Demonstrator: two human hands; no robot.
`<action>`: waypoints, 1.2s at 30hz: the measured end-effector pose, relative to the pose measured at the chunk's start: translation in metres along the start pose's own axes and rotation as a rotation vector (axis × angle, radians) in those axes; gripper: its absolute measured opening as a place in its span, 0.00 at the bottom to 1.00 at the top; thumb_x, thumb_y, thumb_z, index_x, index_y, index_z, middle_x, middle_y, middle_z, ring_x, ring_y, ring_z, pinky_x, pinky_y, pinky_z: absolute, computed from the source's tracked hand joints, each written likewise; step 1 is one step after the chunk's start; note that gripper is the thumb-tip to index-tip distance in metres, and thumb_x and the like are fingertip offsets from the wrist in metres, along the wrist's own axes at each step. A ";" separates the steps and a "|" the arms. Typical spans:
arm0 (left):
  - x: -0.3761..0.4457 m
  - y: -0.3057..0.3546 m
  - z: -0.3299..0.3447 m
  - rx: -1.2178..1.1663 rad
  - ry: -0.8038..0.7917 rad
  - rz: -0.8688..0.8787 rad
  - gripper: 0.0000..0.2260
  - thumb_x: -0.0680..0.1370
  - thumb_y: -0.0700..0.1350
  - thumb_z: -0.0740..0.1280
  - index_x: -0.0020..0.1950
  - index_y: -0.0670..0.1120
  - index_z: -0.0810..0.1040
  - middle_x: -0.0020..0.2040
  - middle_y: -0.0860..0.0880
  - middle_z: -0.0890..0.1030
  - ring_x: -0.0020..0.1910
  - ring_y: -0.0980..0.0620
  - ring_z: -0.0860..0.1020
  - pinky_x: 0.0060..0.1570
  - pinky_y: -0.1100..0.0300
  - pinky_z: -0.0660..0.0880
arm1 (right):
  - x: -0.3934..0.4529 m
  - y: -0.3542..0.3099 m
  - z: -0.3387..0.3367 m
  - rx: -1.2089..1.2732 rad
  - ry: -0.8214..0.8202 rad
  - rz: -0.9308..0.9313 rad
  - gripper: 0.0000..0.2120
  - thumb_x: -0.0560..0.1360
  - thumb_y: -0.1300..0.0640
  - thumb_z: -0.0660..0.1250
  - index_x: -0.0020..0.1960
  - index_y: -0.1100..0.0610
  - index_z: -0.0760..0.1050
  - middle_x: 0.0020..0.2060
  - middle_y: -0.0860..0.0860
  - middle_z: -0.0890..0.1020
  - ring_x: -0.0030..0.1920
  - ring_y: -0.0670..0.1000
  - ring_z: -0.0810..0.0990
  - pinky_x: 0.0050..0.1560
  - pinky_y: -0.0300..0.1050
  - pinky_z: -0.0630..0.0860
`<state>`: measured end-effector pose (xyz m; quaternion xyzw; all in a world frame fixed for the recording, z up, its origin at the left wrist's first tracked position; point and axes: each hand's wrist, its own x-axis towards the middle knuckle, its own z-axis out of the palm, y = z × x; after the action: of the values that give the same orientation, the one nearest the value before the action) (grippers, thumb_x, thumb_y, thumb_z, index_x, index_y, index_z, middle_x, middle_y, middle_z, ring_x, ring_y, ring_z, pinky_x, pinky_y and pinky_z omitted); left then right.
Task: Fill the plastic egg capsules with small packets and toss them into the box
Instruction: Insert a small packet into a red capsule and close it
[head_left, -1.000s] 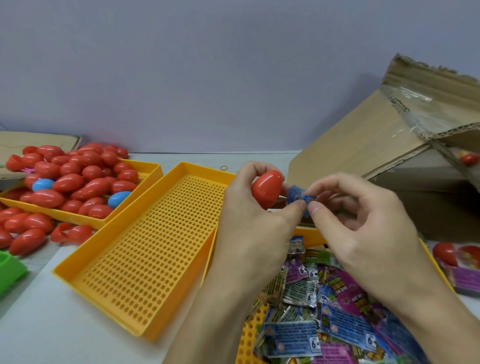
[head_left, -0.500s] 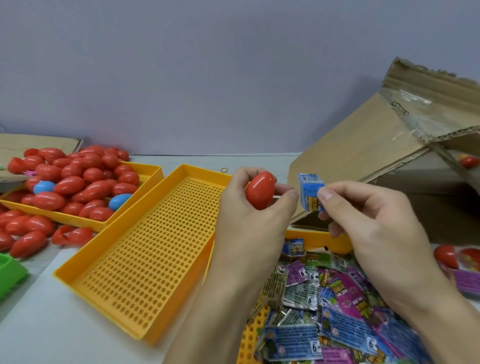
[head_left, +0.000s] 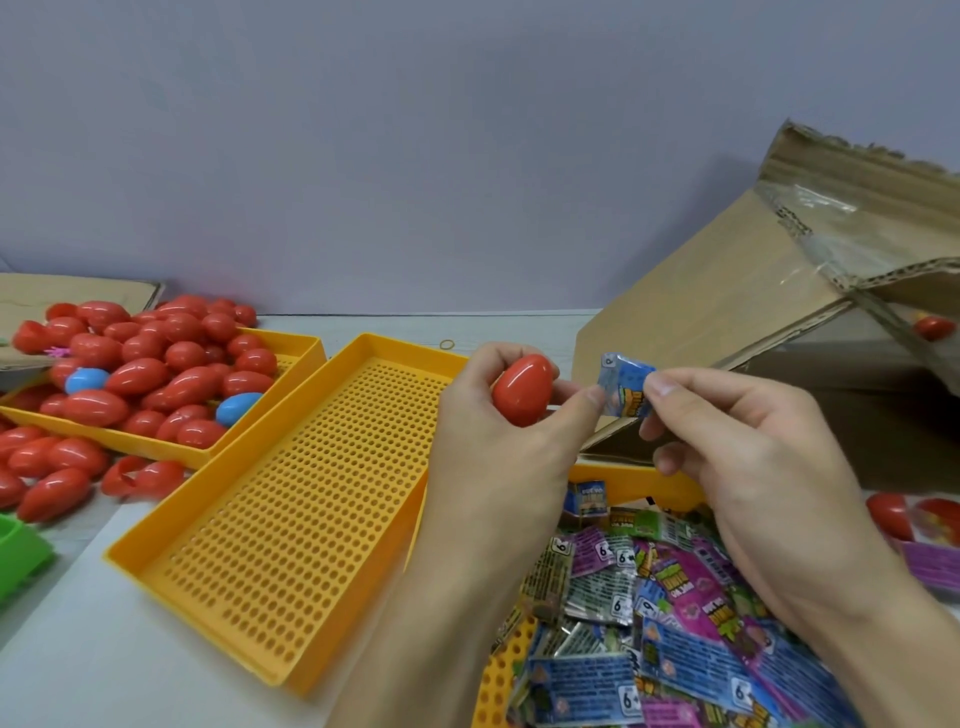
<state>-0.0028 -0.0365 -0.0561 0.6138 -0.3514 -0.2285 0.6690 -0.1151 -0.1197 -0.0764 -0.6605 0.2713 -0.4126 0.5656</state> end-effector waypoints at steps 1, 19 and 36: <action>0.000 0.000 0.000 0.005 0.002 -0.004 0.10 0.72 0.41 0.76 0.43 0.48 0.74 0.40 0.46 0.82 0.37 0.46 0.79 0.39 0.50 0.79 | 0.000 0.000 0.000 0.014 0.007 0.002 0.10 0.72 0.46 0.66 0.43 0.47 0.85 0.33 0.59 0.75 0.36 0.52 0.73 0.41 0.56 0.71; 0.001 -0.005 0.001 -0.008 0.009 -0.057 0.11 0.71 0.39 0.75 0.39 0.50 0.74 0.41 0.42 0.81 0.34 0.51 0.75 0.36 0.56 0.77 | 0.001 -0.001 0.003 0.094 0.048 0.047 0.15 0.64 0.41 0.69 0.45 0.47 0.86 0.32 0.47 0.82 0.36 0.43 0.77 0.40 0.43 0.72; 0.006 -0.008 0.003 -0.165 0.044 -0.177 0.03 0.77 0.43 0.70 0.50 0.46 0.79 0.38 0.49 0.82 0.32 0.55 0.79 0.32 0.61 0.73 | 0.000 -0.002 0.003 0.004 0.158 0.006 0.06 0.74 0.51 0.70 0.40 0.47 0.85 0.29 0.42 0.83 0.30 0.37 0.79 0.31 0.28 0.72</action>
<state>-0.0007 -0.0441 -0.0626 0.5901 -0.2609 -0.3014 0.7021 -0.1128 -0.1181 -0.0749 -0.6239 0.3165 -0.4624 0.5448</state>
